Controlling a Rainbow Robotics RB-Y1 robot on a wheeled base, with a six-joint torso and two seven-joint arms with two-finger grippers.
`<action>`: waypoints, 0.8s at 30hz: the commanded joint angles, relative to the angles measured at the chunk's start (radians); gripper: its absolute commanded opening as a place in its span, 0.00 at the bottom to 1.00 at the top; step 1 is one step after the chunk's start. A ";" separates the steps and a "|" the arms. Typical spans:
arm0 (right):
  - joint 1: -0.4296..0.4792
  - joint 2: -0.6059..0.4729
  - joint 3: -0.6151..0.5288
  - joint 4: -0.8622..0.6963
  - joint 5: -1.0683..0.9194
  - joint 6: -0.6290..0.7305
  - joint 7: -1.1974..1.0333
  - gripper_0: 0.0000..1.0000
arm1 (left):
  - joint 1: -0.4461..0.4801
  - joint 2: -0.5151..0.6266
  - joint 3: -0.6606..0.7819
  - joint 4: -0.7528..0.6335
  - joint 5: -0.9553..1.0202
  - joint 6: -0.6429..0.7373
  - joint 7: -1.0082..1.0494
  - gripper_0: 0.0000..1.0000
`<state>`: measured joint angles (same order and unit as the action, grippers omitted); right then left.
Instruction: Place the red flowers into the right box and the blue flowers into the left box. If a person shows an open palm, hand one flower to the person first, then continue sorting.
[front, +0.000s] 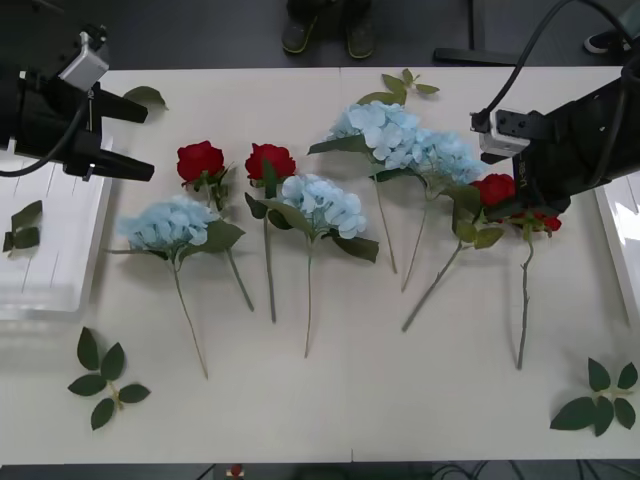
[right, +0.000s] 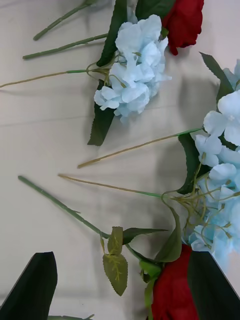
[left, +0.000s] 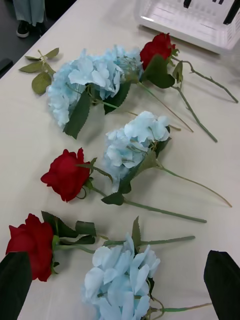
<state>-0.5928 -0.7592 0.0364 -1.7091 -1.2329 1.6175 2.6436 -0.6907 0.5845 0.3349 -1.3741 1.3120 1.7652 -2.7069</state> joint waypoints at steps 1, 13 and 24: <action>0.002 0.004 0.003 -0.033 0.001 -0.005 -0.014 1.00 | -0.092 0.086 0.013 0.017 -0.065 0.114 0.002 1.00; 0.002 0.004 0.003 -0.033 0.001 -0.005 -0.014 1.00 | -0.092 0.093 0.003 0.017 -0.019 0.112 0.002 1.00; 0.002 0.004 0.003 -0.033 0.001 -0.005 -0.014 1.00 | -0.090 0.093 0.003 0.017 0.001 0.112 0.002 1.00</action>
<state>-0.5919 -0.7589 0.0375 -1.7095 -1.2329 1.6175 2.6436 -0.7615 0.6519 0.3379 -1.3392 1.2942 1.8791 -2.7069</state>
